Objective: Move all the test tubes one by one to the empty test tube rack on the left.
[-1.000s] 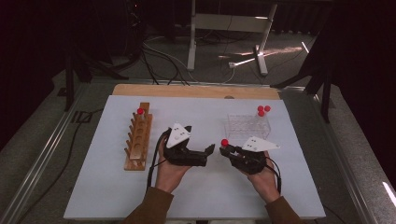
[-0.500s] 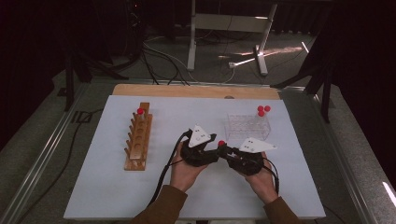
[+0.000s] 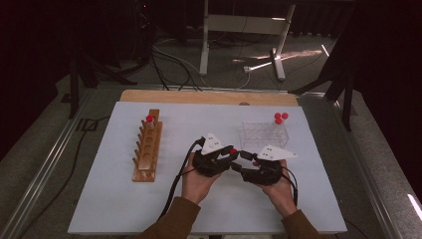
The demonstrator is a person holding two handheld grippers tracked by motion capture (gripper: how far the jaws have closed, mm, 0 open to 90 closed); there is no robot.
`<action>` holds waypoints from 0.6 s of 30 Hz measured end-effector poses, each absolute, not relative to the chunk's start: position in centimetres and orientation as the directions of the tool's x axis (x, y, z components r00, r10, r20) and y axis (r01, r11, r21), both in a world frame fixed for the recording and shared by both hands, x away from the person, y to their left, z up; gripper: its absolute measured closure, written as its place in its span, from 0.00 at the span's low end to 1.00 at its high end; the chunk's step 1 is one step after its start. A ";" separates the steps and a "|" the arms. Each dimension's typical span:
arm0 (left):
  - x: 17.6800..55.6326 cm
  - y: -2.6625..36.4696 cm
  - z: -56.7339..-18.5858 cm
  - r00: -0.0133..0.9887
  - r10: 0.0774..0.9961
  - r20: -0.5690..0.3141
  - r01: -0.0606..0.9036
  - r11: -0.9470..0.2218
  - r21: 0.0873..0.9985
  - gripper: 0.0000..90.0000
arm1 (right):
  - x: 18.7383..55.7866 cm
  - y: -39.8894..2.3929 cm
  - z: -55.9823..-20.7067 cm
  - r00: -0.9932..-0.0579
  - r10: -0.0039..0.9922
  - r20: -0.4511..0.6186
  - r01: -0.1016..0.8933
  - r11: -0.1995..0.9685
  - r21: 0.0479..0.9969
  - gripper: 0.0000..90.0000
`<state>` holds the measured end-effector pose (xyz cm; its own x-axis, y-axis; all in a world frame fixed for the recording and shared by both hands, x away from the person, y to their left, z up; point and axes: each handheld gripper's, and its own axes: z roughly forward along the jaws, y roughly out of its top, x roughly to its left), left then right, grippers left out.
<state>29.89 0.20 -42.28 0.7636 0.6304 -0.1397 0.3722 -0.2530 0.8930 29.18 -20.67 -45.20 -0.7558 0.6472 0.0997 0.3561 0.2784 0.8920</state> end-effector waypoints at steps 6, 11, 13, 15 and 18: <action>30.2 1.1 -41.9 0.751 0.639 -0.168 0.383 -0.214 0.899 0.79 | 29.6 -21.4 -45.3 -0.732 0.672 0.117 0.371 0.248 0.895 0.16; 30.3 1.6 -41.7 0.742 0.647 -0.172 0.382 -0.198 0.902 0.79 | 29.8 -22.0 -45.2 -0.727 0.675 0.127 0.369 0.227 0.901 0.06; 30.4 1.9 -41.6 0.737 0.653 -0.173 0.383 -0.192 0.904 0.79 | 30.0 -22.5 -45.1 -0.733 0.667 0.136 0.369 0.222 0.903 0.01; 30.5 2.1 -41.5 0.733 0.658 -0.174 0.383 -0.188 0.905 0.79 | 30.1 -23.1 -45.0 -0.729 0.670 0.139 0.367 0.212 0.906 0.00; 30.6 2.6 -41.2 0.724 0.668 -0.173 0.381 -0.178 0.907 0.79 | 30.2 -23.7 -44.8 -0.721 0.678 0.143 0.360 0.191 0.913 0.00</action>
<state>30.58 2.59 -41.24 0.7239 0.6677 -0.1734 0.3814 -0.1780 0.9071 30.17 -23.66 -44.83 -0.7209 0.6781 0.1428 0.3604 0.1909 0.9130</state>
